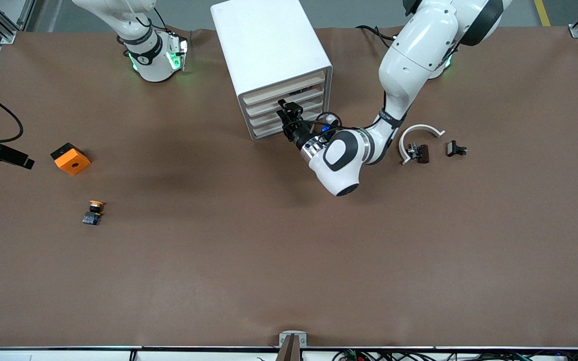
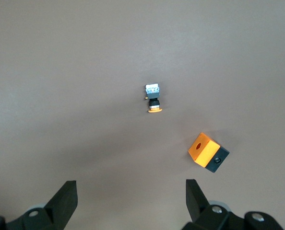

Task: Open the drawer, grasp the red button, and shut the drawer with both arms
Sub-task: 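Grasp the drawer handle with the left gripper, then pull the drawer open with the left gripper while the right gripper approaches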

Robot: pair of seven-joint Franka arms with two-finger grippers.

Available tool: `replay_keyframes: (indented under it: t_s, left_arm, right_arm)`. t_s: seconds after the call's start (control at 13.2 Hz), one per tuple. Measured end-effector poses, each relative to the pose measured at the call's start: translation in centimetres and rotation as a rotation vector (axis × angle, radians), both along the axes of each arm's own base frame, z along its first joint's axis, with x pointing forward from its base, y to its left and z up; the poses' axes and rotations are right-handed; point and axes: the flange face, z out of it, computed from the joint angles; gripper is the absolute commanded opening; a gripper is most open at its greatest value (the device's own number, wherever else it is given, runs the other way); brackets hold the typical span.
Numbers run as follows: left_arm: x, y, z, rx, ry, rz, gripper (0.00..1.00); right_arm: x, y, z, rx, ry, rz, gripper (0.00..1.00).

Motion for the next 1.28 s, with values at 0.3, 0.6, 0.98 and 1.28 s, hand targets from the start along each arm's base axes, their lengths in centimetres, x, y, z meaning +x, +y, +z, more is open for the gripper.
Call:
replay_keyframes:
  t_s: [0.3, 0.6, 0.98, 1.28]
  left_arm:
    - [-0.8, -0.5, -0.7, 0.008, 0.014, -0.01, 0.45]
    - [-1.8, -1.6, -0.7, -0.001, 0.025, -0.018, 0.28]
    - [-2.5, -2.2, -0.8, 0.008, 0.028, -0.029, 0.05]
    - [-2.5, -2.2, -0.9, 0.032, 0.045, -0.025, 0.04]
  right_arm:
    - [0.1, 1.2, 0.0, -0.004, 0.004, -0.047, 1.0]
    - [0.4, 3.2, 0.1, -0.008, 0.003, -0.072, 1.0]
    - [0.3, 4.0, 0.1, -0.013, 0.012, -0.117, 1.0]
    - [0.4, 5.9, 0.2, -0.02, 0.014, -0.178, 1.0]
